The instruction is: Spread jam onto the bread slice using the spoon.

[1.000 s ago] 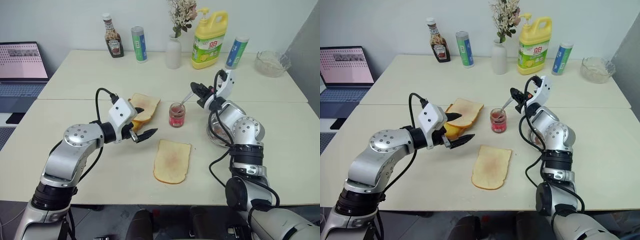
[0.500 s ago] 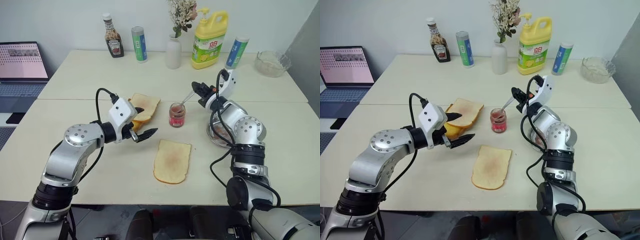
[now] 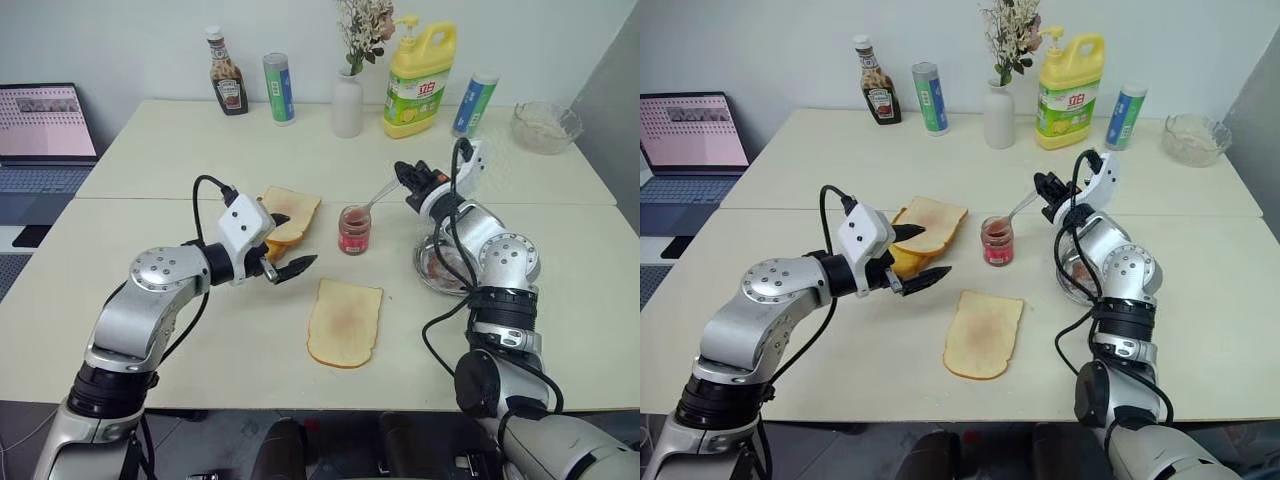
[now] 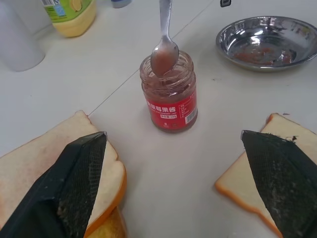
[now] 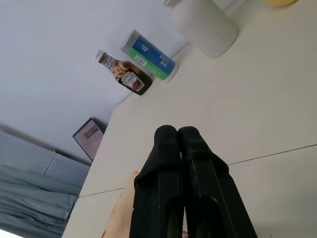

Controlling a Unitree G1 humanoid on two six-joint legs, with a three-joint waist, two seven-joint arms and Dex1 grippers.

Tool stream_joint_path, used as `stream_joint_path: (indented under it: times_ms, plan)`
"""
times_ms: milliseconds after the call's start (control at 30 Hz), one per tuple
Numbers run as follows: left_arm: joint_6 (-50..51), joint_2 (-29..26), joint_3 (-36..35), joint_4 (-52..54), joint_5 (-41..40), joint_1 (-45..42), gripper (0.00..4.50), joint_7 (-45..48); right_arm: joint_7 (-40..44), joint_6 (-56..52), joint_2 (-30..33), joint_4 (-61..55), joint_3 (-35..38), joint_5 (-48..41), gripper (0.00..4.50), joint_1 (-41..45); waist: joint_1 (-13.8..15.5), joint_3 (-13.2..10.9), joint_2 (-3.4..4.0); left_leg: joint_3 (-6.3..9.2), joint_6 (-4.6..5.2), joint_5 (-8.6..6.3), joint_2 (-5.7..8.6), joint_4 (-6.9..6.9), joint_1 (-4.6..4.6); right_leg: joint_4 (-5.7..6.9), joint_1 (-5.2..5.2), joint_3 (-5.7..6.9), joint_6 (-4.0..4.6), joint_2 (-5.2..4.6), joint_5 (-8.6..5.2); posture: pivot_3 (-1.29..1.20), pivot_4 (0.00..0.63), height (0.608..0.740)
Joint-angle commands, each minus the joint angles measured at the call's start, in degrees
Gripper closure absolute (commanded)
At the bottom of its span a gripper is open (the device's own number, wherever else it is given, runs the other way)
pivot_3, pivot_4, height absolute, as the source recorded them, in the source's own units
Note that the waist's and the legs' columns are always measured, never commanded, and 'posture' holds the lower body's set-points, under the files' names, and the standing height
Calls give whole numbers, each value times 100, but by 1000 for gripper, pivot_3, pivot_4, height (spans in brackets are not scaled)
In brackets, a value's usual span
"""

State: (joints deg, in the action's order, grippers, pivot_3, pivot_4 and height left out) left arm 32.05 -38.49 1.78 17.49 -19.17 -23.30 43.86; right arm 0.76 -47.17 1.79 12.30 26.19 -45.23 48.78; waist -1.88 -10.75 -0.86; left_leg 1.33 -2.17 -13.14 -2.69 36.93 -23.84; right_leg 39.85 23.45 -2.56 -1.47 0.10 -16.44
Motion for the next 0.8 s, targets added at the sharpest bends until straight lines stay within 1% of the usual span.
stream_joint_path:
  times_ms: [33,233,367,467,533,667,733,800]
  plan:
    - [-80,47,-231,128,-145,-119,0,-5,-190,4,-9,-145,274,-424,4488,192,0,0,0,0,0,0,0,0,0,0,0,0,0,0,0,0,150,740]
    - [-53,78,-359,132,-344,-159,0,58,-408,-101,-34,-149,530,-961,4488,220,-2,0,0,0,0,0,-1,-1,0,0,1,0,0,0,0,0,150,740]
    - [-18,-21,-535,264,-628,-72,0,258,-432,-342,-2,-532,508,-1454,4488,165,-2,-1,1,-1,0,0,0,-1,-1,-1,1,-1,0,1,0,0,150,740]
    - [67,-360,-770,536,-960,232,0,684,-559,-688,5,-1022,471,-2019,4488,29,-14,-1,1,-1,1,0,-2,-3,-4,-2,5,-2,0,1,0,0,150,740]
    - [-77,-676,-874,685,-992,561,0,1009,-713,-1031,-44,-1433,421,-2664,4488,-159,-24,-1,1,-1,1,0,-4,-8,-4,-6,7,-1,2,4,-1,0,150,740]
    - [-319,-963,-950,881,-969,1073,0,1291,-964,-1358,-59,-2077,45,-3364,4488,-690,-17,0,1,3,1,-1,-8,-14,-4,-10,6,3,9,6,-6,0,150,740]
    - [-615,-1081,-961,979,-818,1519,0,1477,-933,-1411,-20,-2461,-292,-3360,4488,-1055,-18,0,1,0,1,-1,-7,-12,-4,-10,6,-1,9,5,-6,0,150,740]
    - [-858,-1116,-976,1026,-687,1829,0,1520,-743,-1342,141,-2791,-680,-3018,4488,-1331,-19,-1,2,-3,2,-1,-6,-13,-3,-14,6,-6,9,3,-7,0,150,740]
